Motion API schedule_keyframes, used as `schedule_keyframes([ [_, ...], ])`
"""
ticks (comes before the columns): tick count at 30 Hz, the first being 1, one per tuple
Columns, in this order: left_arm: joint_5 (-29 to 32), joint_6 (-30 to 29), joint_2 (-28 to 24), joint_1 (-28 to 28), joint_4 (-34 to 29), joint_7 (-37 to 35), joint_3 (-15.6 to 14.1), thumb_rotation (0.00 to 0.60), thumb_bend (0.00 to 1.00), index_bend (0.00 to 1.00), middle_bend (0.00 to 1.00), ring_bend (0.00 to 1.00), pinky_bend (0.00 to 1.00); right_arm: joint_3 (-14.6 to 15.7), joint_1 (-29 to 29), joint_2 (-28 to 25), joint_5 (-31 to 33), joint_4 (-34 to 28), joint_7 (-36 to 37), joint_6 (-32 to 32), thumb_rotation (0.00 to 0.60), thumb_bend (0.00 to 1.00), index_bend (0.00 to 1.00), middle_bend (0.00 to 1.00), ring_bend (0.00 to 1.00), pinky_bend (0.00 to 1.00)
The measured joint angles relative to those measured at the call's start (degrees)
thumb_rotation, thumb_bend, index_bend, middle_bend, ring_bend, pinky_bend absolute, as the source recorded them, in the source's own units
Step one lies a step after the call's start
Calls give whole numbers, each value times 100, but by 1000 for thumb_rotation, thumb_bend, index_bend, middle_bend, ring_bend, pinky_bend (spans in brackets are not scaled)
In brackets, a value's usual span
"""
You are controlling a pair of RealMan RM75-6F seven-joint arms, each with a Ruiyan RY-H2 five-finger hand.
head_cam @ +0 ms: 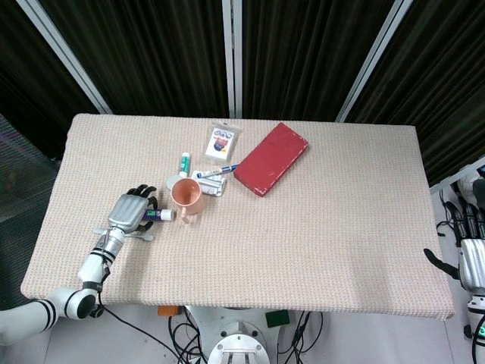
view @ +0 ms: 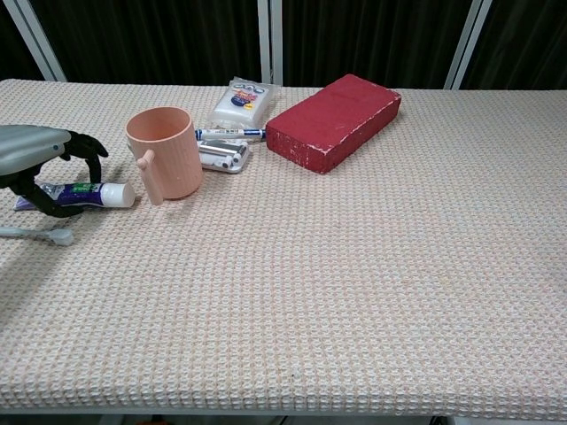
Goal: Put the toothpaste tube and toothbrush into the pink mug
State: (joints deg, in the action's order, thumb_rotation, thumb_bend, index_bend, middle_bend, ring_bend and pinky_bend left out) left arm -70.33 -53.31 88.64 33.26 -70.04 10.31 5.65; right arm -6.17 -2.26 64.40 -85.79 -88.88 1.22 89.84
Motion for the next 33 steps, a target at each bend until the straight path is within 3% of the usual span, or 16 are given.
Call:
schedule_keyframes([
  [9,5,-26,102,0,125,0,2,600,349,549,190,104,240,13,32,6,18,45,71,17,600,336,0,0,0,0],
  [16,-160,-511,94,-122,95,-408,112,600,368,583,352,211,348,10,59,-13,33,65,131,44,600,336,0,0,0,0],
  [23,-244,-1012,-105,-375,76,-1826,418,600,374,606,486,263,378,23,82,0,16,114,218,67,600,335,0,0,0,0],
  [33,-115,-1114,-569,-691,-236,-4430,939,600,376,631,556,284,378,22,87,-2,-21,85,283,90,600,335,0,0,0,0],
])
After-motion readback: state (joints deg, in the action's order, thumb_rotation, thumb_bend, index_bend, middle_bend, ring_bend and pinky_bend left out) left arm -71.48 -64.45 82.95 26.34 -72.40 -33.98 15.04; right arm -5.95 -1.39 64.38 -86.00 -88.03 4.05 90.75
